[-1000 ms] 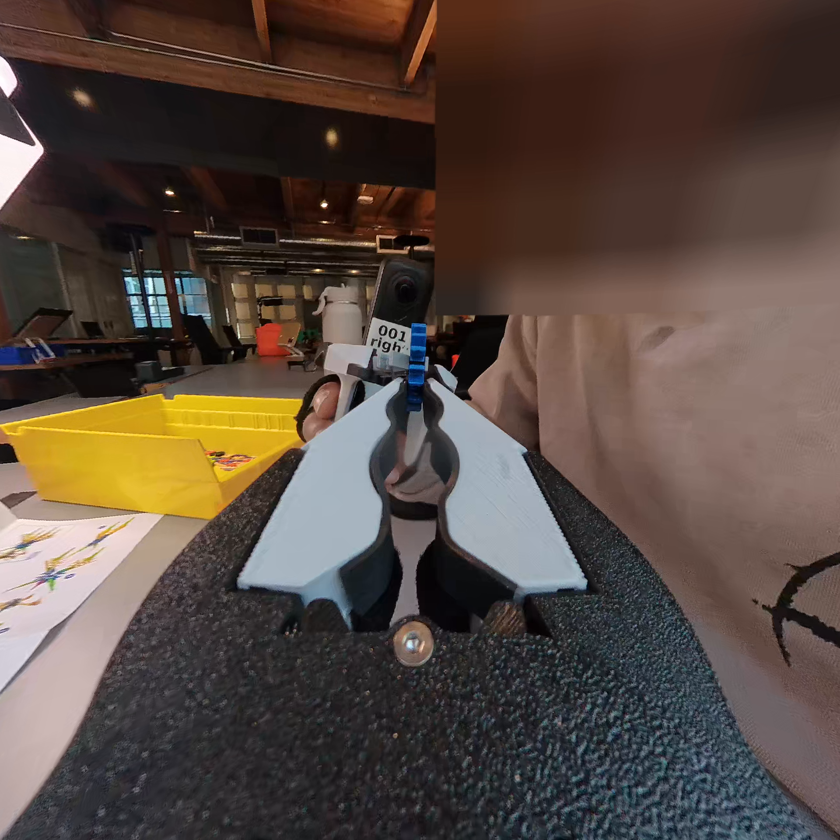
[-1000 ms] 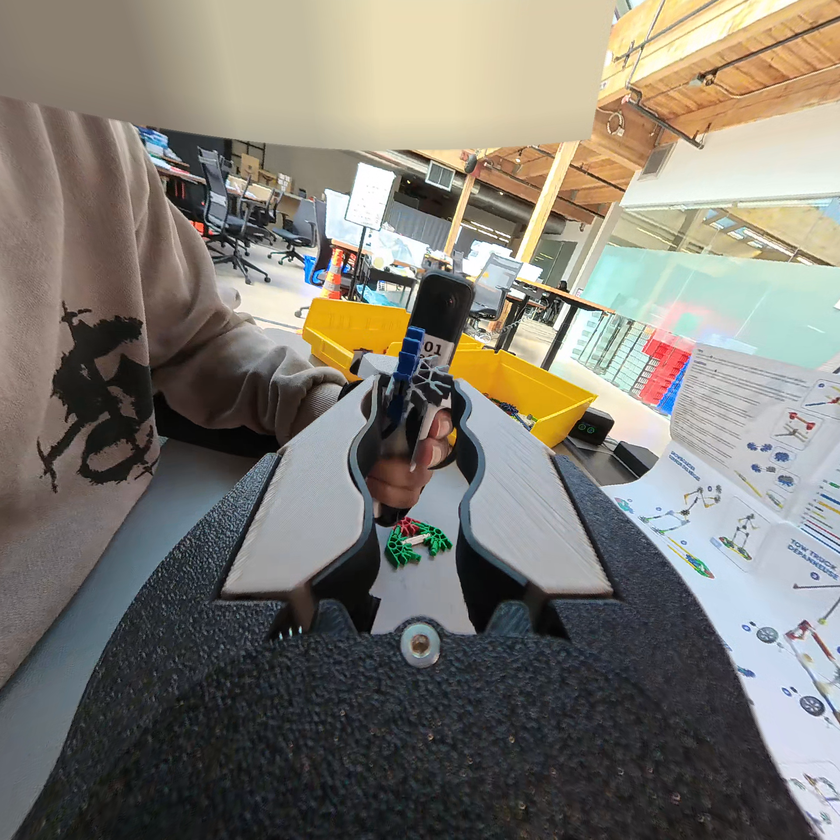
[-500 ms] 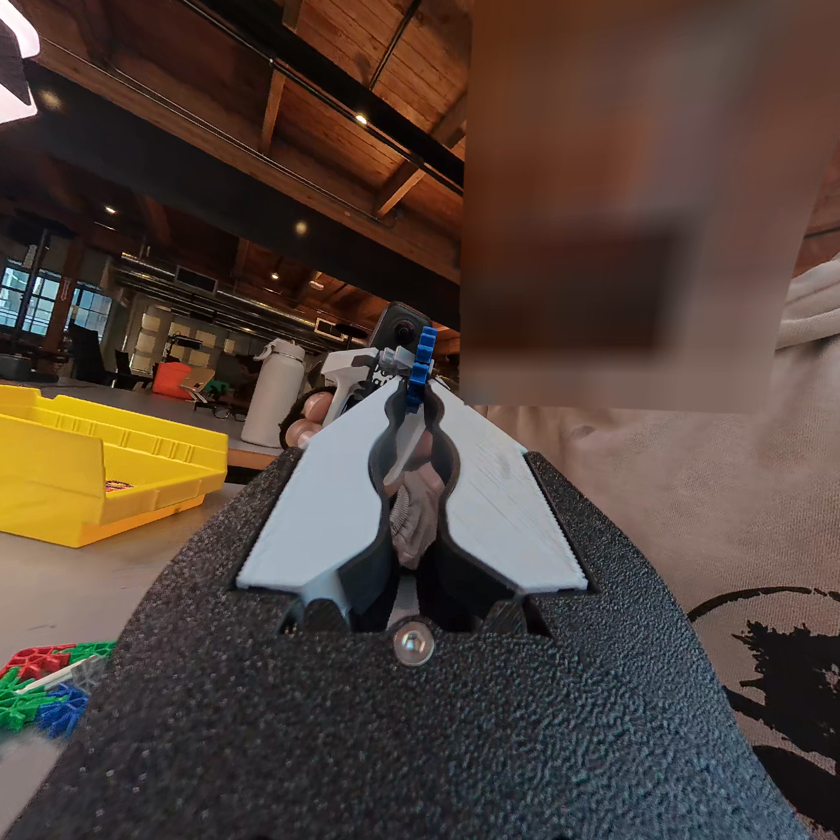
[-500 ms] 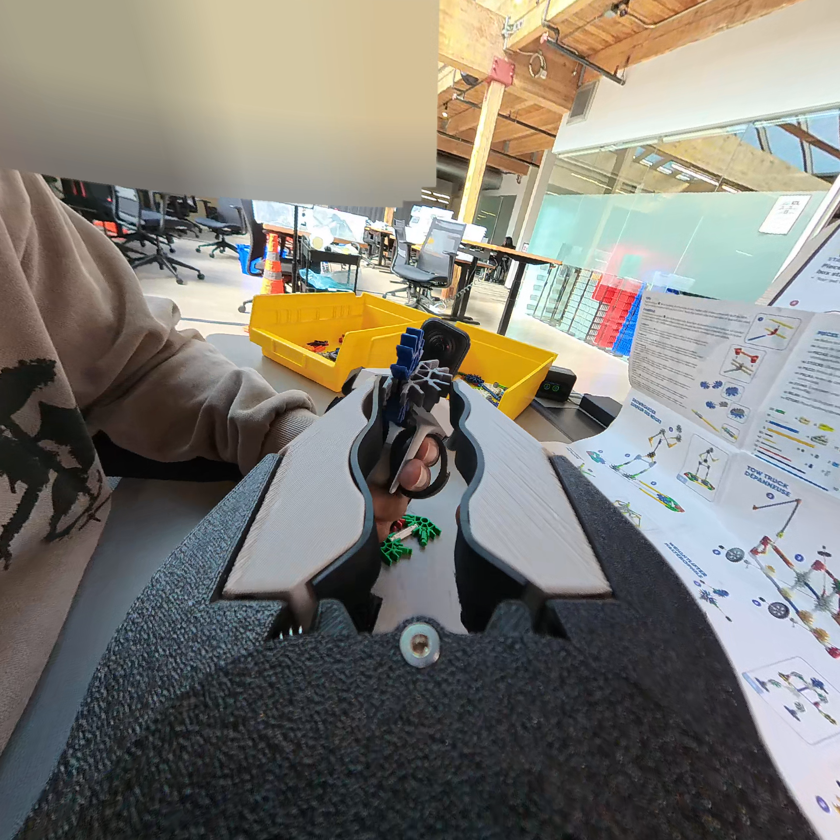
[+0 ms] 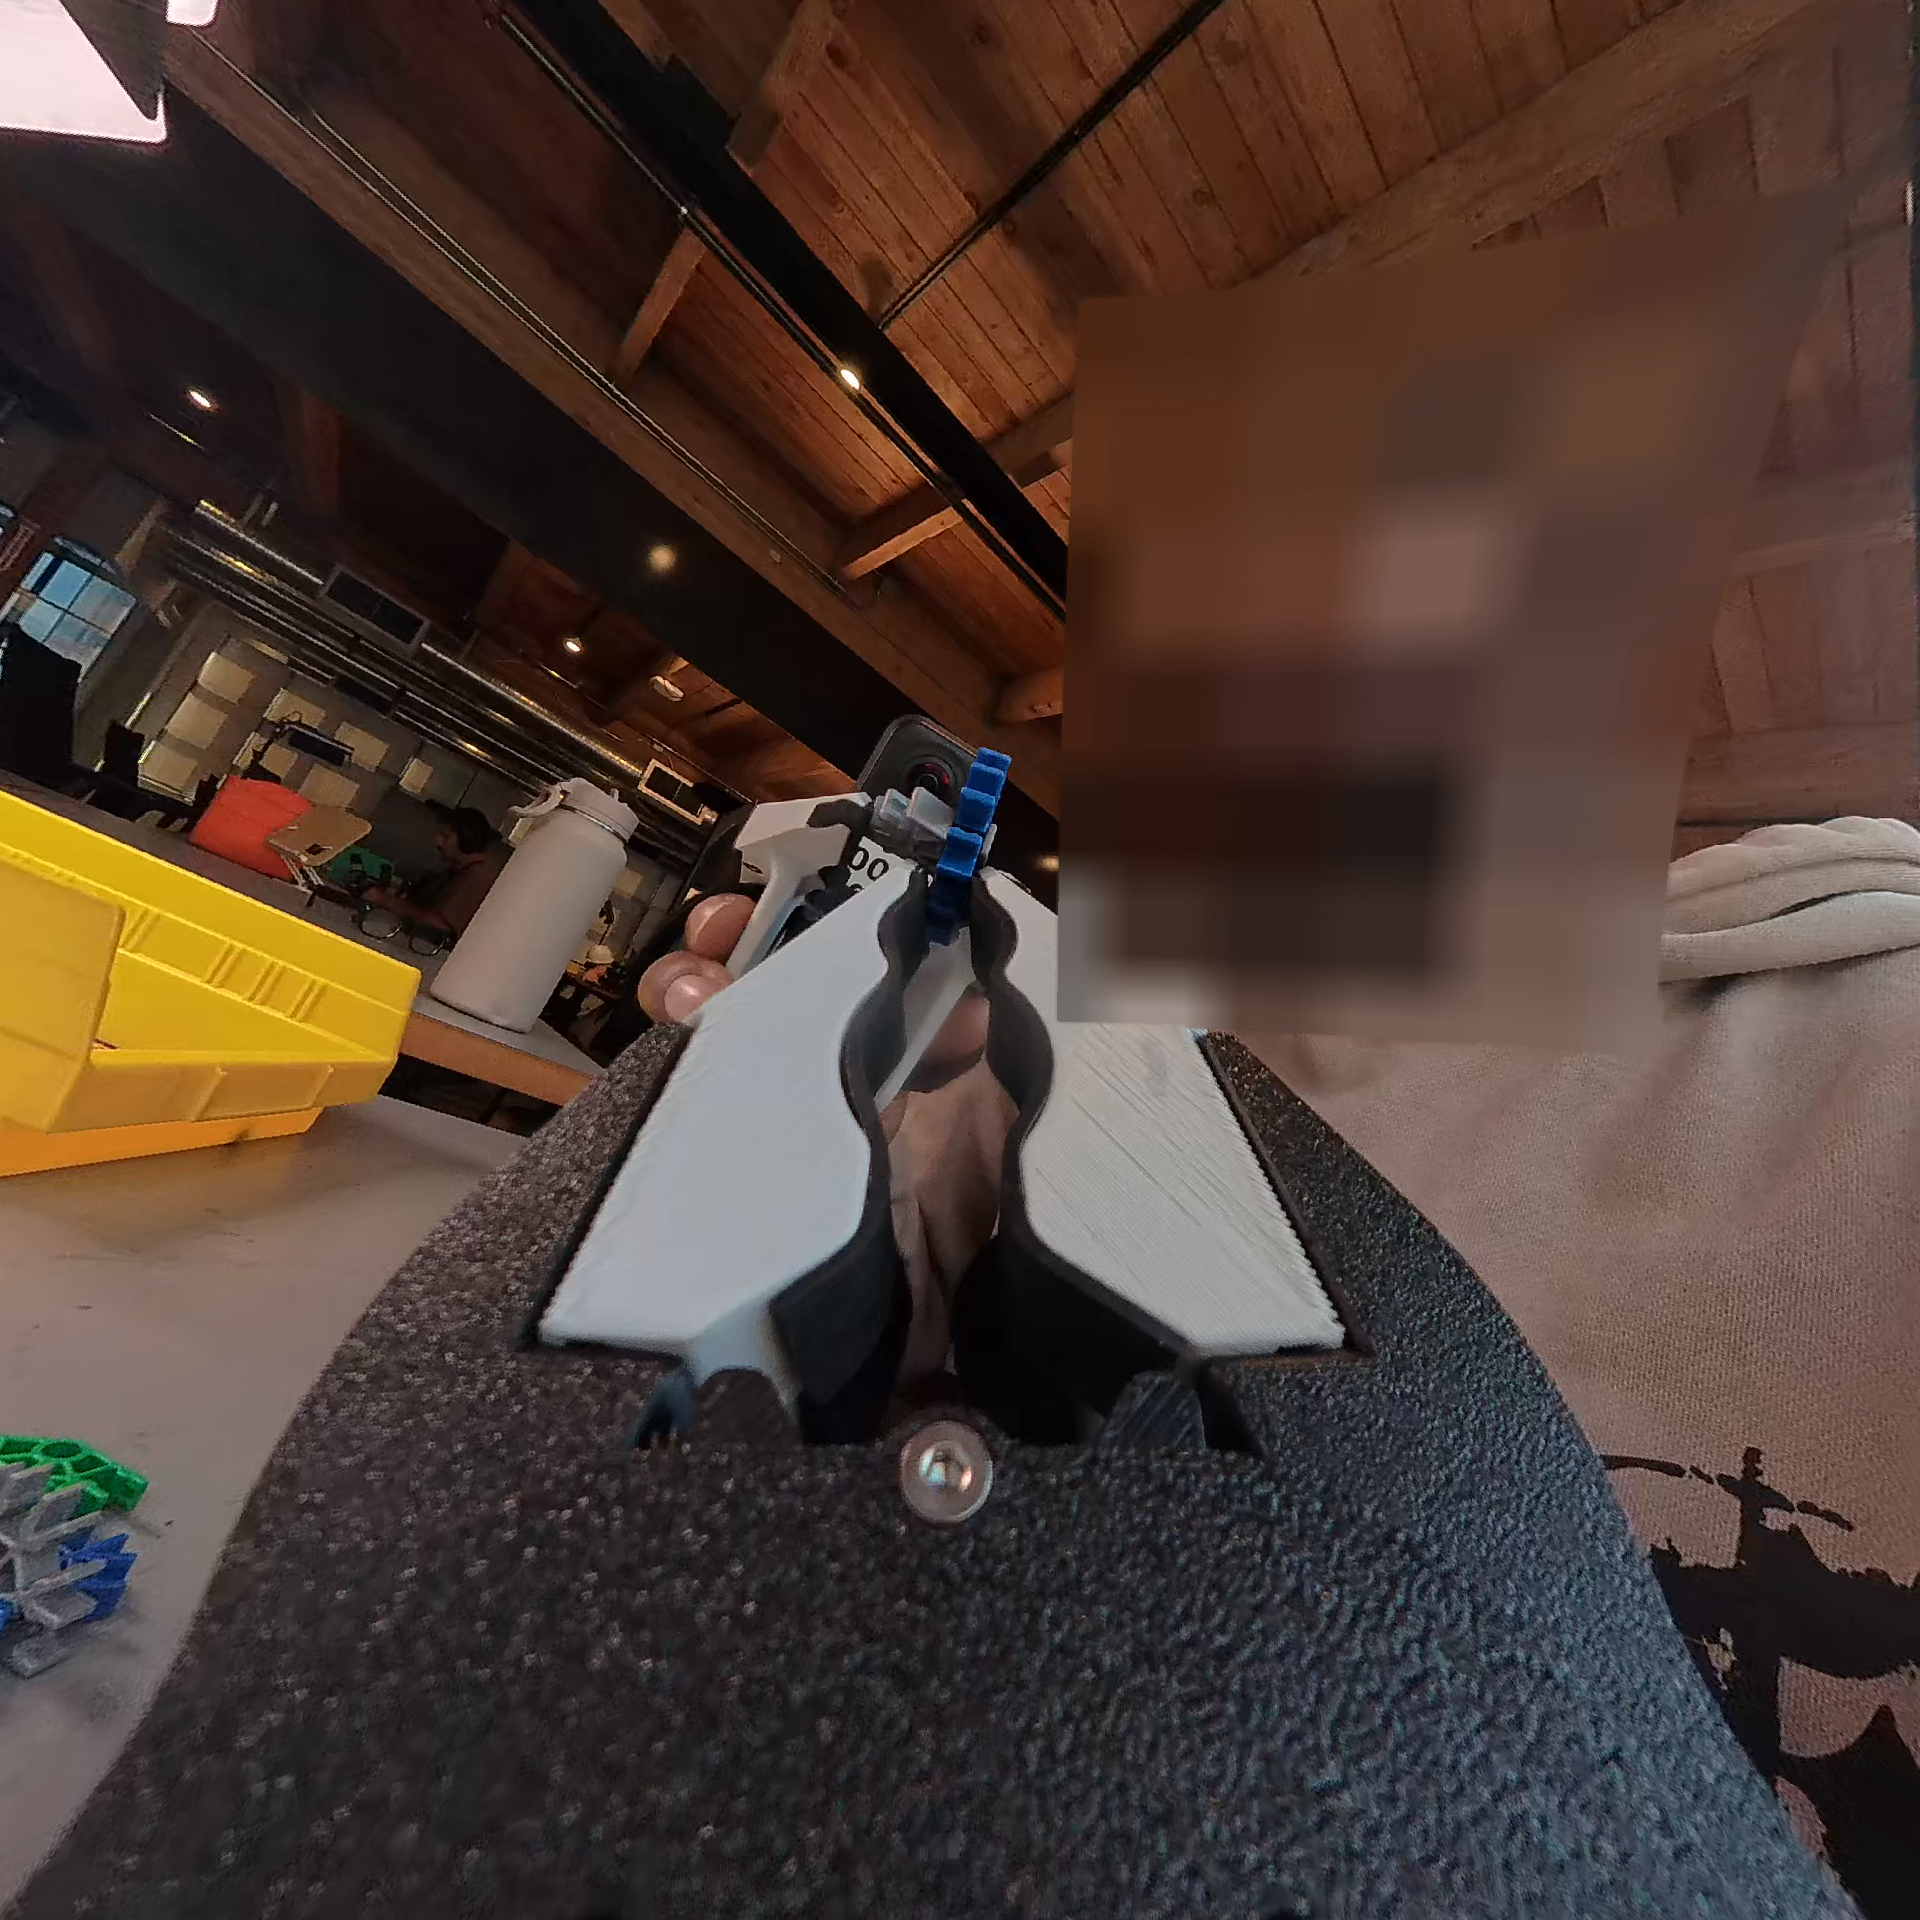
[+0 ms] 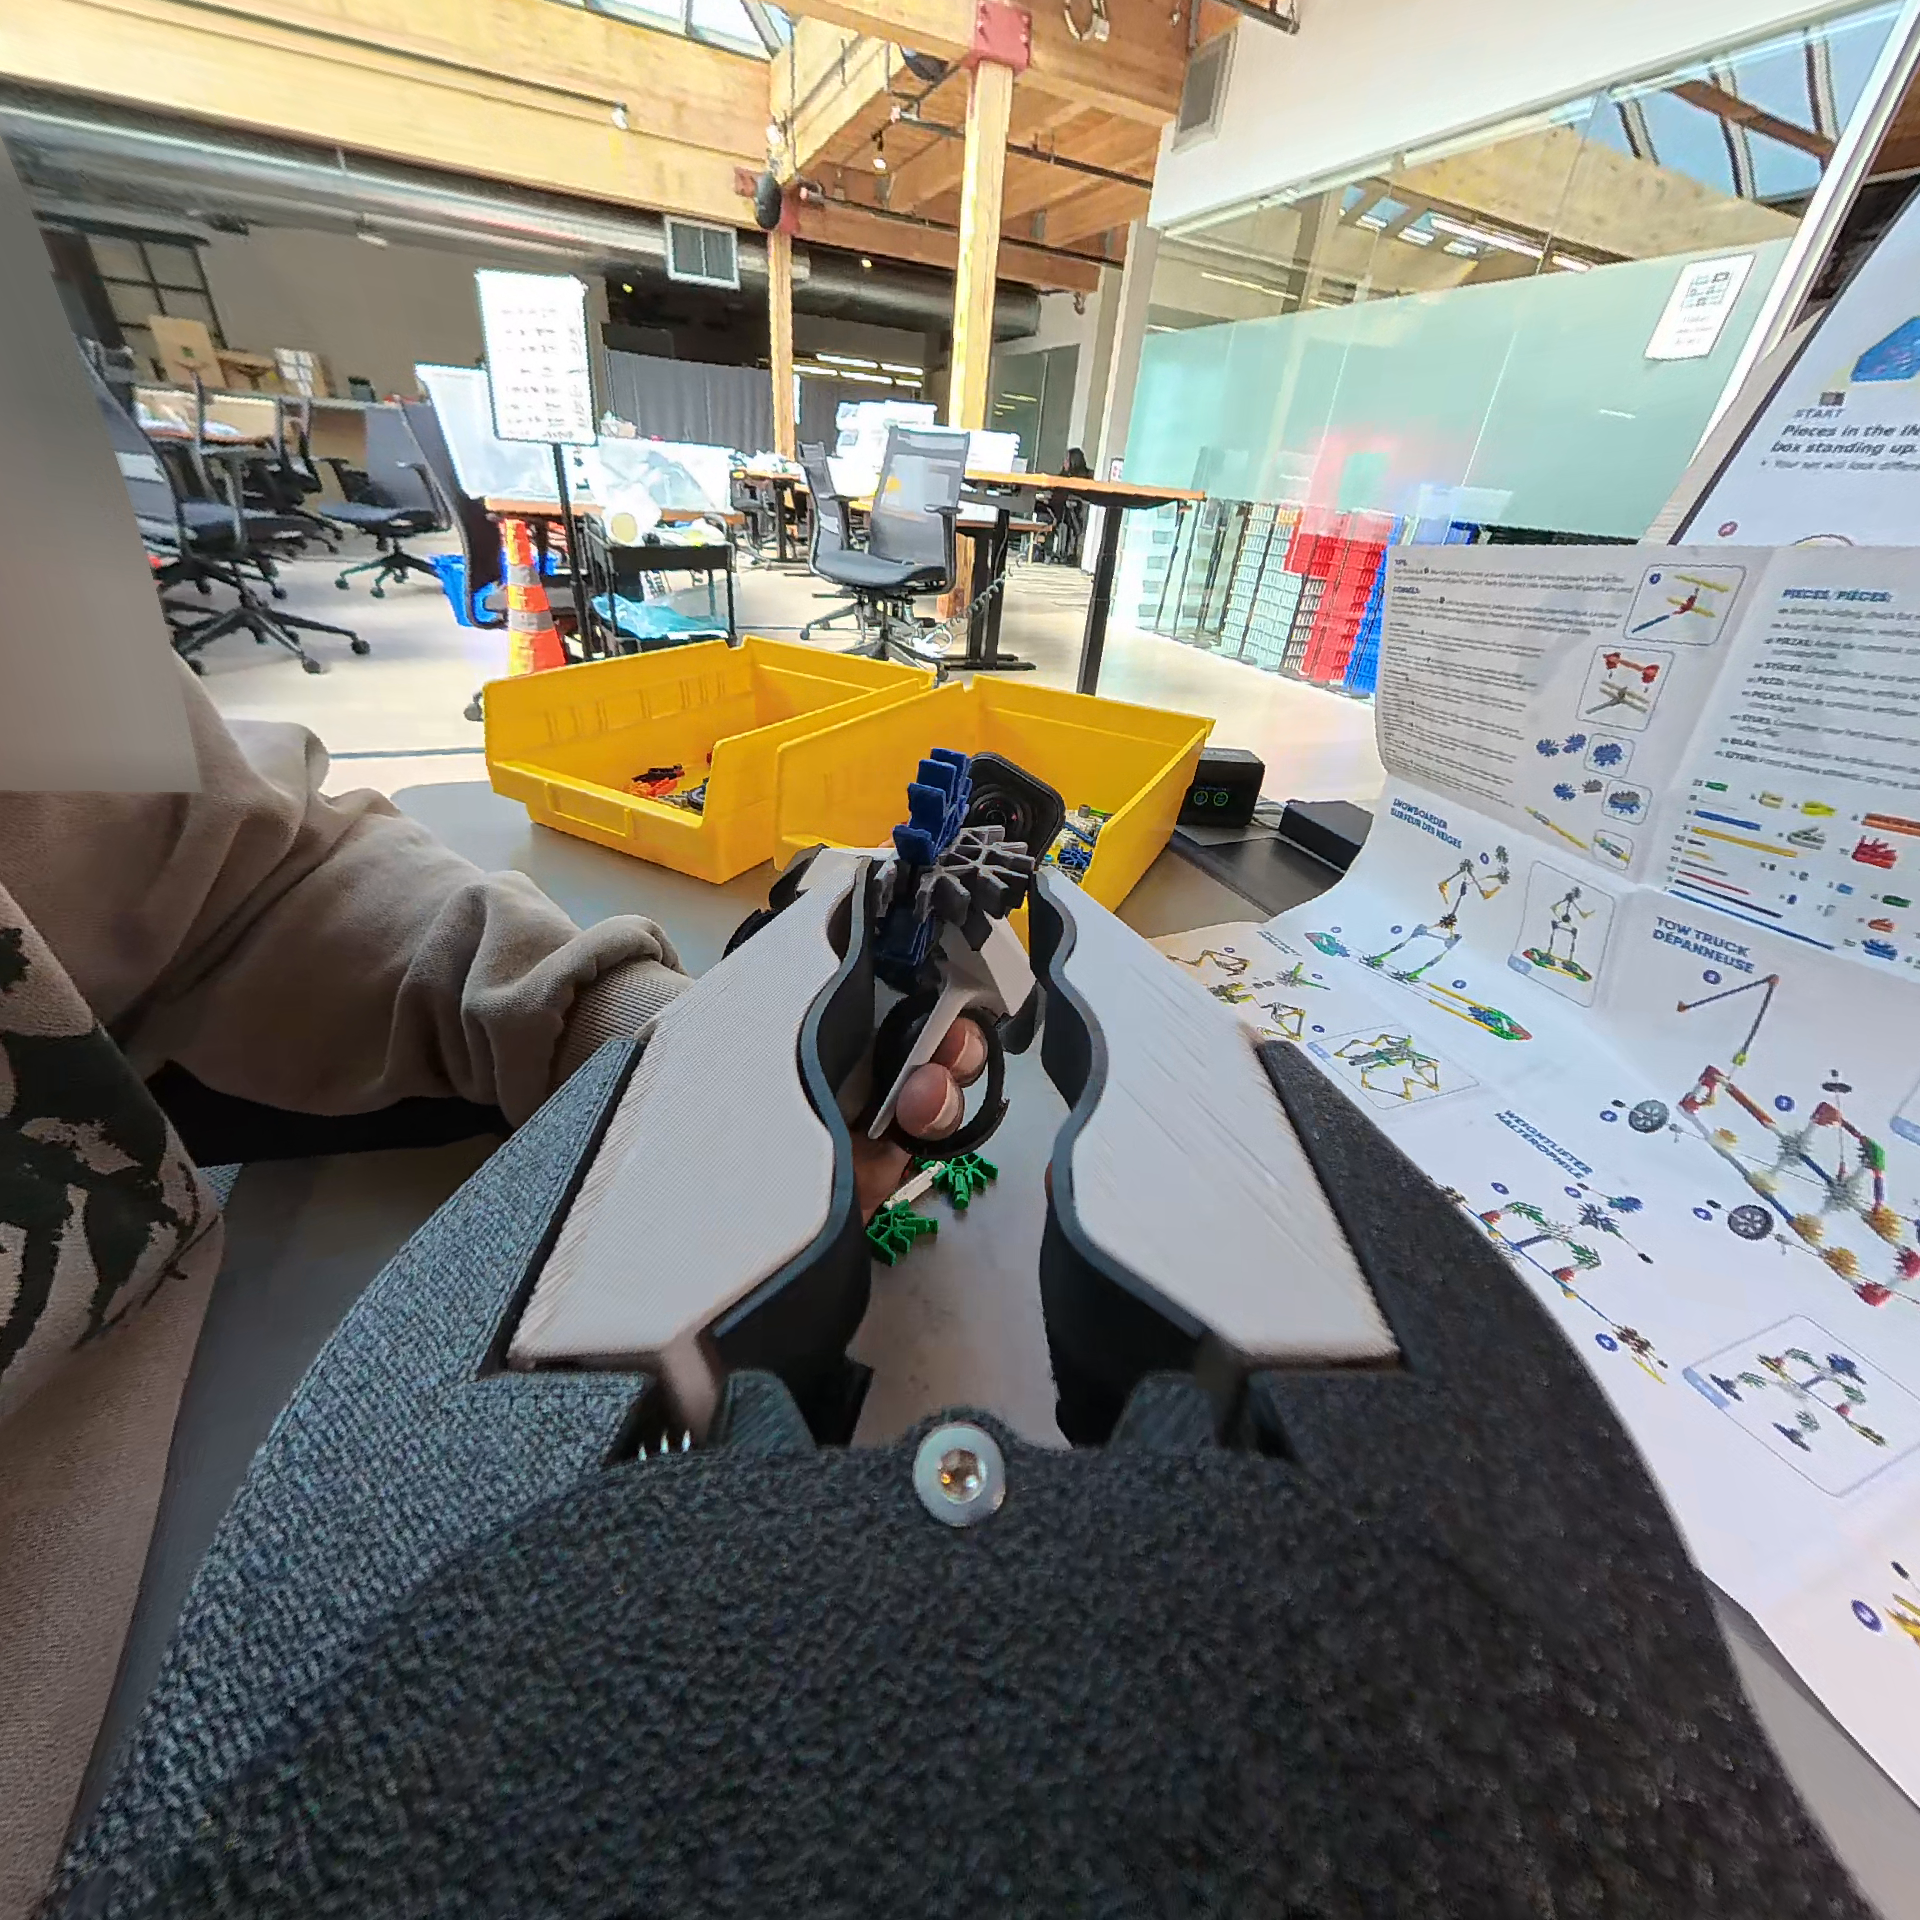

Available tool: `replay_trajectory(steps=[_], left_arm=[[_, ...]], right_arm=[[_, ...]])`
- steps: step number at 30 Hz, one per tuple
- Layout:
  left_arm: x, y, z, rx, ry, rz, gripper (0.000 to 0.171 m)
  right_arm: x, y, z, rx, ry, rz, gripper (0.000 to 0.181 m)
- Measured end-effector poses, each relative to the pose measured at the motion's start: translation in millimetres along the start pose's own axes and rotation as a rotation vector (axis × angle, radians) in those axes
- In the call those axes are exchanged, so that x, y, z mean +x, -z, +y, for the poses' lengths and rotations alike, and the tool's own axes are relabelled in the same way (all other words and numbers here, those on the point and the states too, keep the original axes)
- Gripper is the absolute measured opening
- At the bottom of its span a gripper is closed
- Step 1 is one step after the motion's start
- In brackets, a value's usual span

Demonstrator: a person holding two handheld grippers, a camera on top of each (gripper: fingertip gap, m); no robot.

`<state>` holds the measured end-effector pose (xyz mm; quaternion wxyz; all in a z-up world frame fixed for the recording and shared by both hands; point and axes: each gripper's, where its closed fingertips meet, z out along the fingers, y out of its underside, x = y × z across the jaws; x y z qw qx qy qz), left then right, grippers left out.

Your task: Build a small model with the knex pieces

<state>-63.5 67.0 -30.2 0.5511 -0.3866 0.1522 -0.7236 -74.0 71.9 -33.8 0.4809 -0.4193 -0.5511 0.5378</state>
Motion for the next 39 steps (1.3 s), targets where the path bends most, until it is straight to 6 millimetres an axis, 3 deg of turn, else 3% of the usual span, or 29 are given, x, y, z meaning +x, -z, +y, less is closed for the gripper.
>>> replay_trajectory(steps=[13,24,28,34,39], left_arm=[[-0.1,9.5,-20.2,0.050,-0.114,-0.082,0.004],[-0.8,8.7,-17.2,0.027,-0.170,-0.097,0.004],[-4.3,8.2,-12.3,-0.032,-0.260,-0.151,0.004],[-9.4,9.2,-8.2,-0.136,-0.380,-0.239,0.004],[-17.2,12.7,-5.0,-0.276,-0.501,-0.339,0.009]], right_arm=[[9.4,6.7,-6.7,0.046,0.046,0.038,0.020],[7.4,6.2,-4.8,0.048,0.020,0.025,0.016],[9.7,5.3,-1.3,0.052,-0.041,-0.001,0.025],[15.7,6.7,3.3,0.065,-0.102,-0.045,0.018],[15.8,10.1,5.8,0.083,-0.012,-0.082,0.013]])
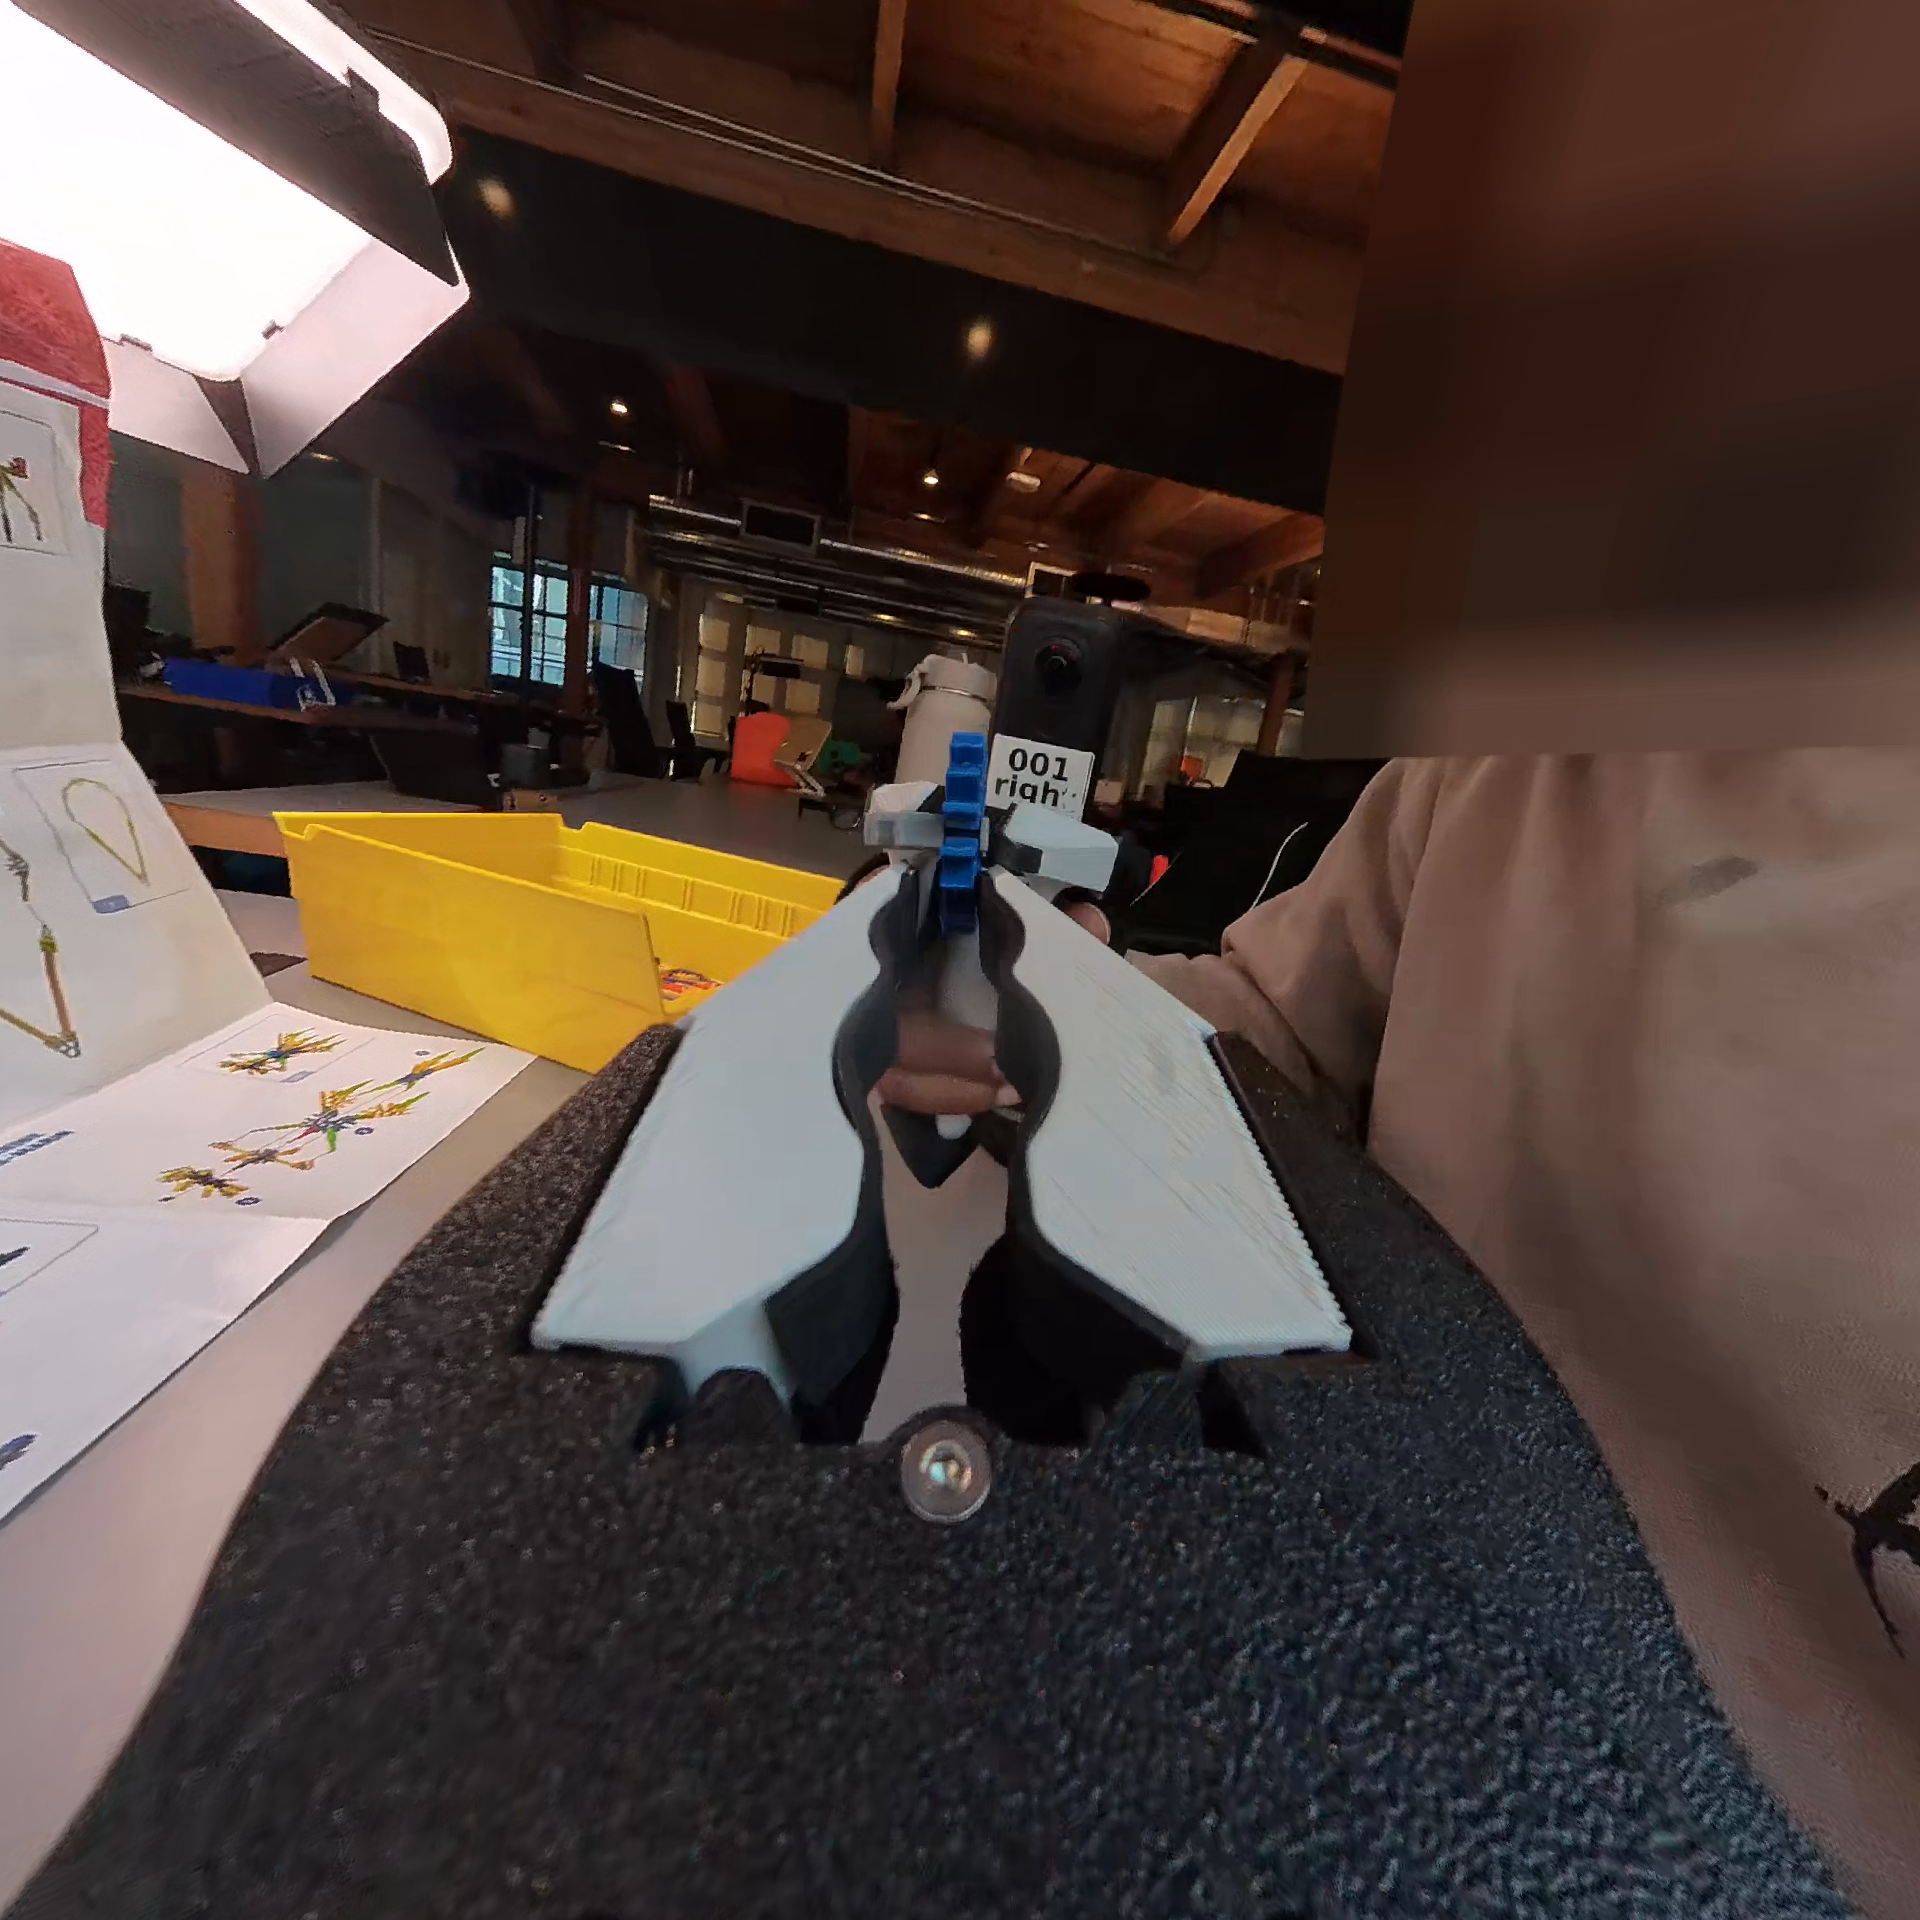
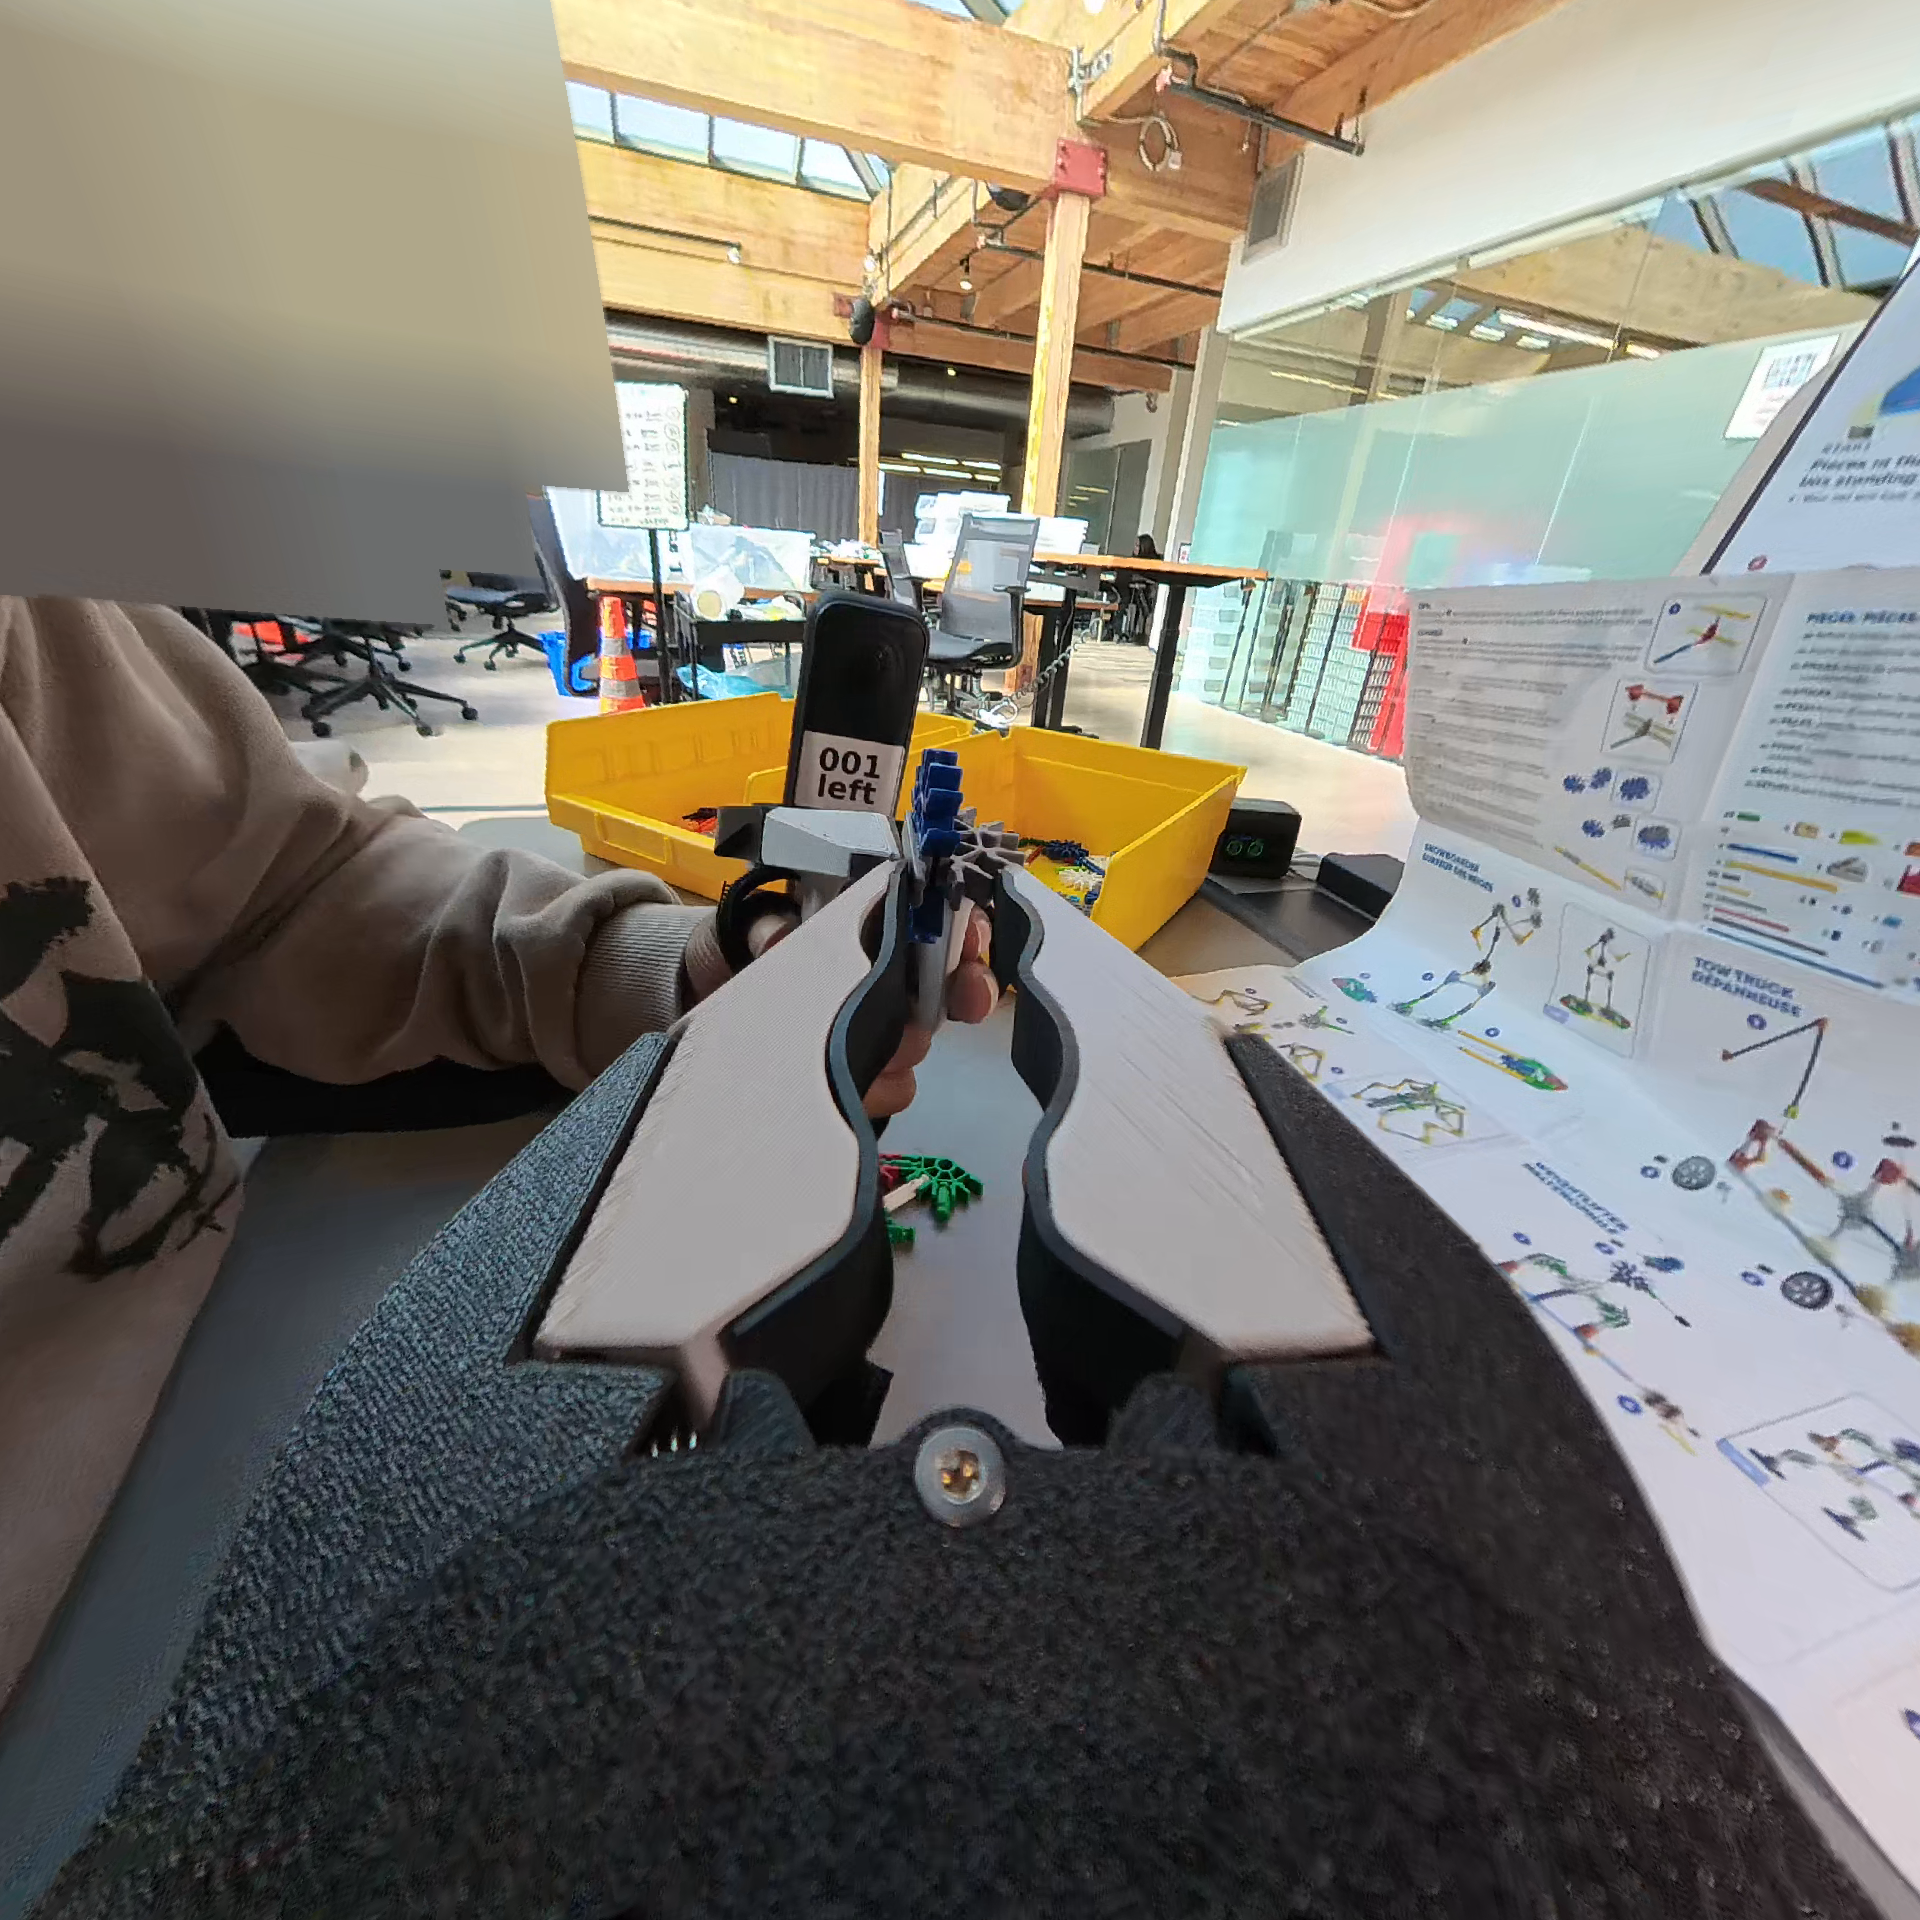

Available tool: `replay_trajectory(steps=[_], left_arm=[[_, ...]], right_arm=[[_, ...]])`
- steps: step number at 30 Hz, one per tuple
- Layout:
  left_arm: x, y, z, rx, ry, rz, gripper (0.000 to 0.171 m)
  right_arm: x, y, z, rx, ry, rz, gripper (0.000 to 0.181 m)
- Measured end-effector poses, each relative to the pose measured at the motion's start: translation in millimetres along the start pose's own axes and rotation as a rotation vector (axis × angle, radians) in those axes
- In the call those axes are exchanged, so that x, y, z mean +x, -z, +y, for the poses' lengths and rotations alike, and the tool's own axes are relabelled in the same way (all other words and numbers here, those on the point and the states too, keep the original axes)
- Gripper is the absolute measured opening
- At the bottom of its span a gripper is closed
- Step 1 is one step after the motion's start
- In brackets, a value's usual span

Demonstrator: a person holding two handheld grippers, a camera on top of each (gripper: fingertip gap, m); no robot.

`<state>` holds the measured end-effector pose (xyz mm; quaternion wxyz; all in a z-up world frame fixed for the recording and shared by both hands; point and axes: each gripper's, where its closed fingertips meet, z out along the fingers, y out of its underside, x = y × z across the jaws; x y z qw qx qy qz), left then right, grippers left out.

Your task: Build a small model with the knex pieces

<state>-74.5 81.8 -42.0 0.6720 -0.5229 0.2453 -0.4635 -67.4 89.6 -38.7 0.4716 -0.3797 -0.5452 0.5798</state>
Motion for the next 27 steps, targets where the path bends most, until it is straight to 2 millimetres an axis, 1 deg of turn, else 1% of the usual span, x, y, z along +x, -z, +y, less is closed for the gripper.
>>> replay_trajectory(steps=[3,5,7,10,11,12,15,17,19,21,23,27], left_arm=[[-3.0,2.3,-3.4,-0.056,-0.096,-0.046,0.024],[1.6,2.5,-7.1,-0.089,-0.168,-0.047,0.030],[9.8,0.2,-8.3,-0.131,-0.247,-0.033,0.031],[18.9,-4.1,-1.0,-0.220,-0.358,-0.023,0.032],[21.5,-4.8,2.4,-0.247,-0.386,-0.019,0.030],[23.1,-4.8,4.4,-0.266,-0.410,-0.018,0.020],[21.2,-3.7,5.8,-0.304,-0.464,-0.043,0.020],[17.6,-1.4,7.7,-0.317,-0.476,-0.057,0.019],[16.0,0.4,9.7,-0.317,-0.444,-0.051,0.017],[18.0,-1.8,11.4,-0.317,-0.420,-0.037,0.005],[17.0,-3.7,9.7,-0.313,-0.405,-0.047,0.004],[13.9,-5.0,8.6,-0.280,-0.320,-0.053,0.004]], right_arm=[[-4.9,3.6,-4.3,0.039,0.108,-0.021,0.014],[-10.4,5.4,-6.6,0.054,0.184,-0.037,0.014],[-16.4,5.8,-7.2,0.059,0.253,-0.049,0.014],[-25.4,4.7,-6.2,0.063,0.297,-0.076,0.014],[-26.9,4.3,-5.8,0.065,0.302,-0.080,0.014],[-28.3,4.4,-5.7,0.069,0.305,-0.086,0.014],[-27.4,4.2,-4.0,0.060,0.308,-0.084,0.014],[-25.3,4.7,-5.1,0.068,0.298,-0.074,0.014],[-22.8,6.3,-7.5,0.080,0.269,-0.075,0.014],[-19.6,7.1,-8.4,0.085,0.247,-0.069,0.014],[-16.4,7.5,-9.2,0.086,0.200,-0.068,0.015],[-16.8,4.8,-10.9,0.105,0.054,-0.107,0.028]])
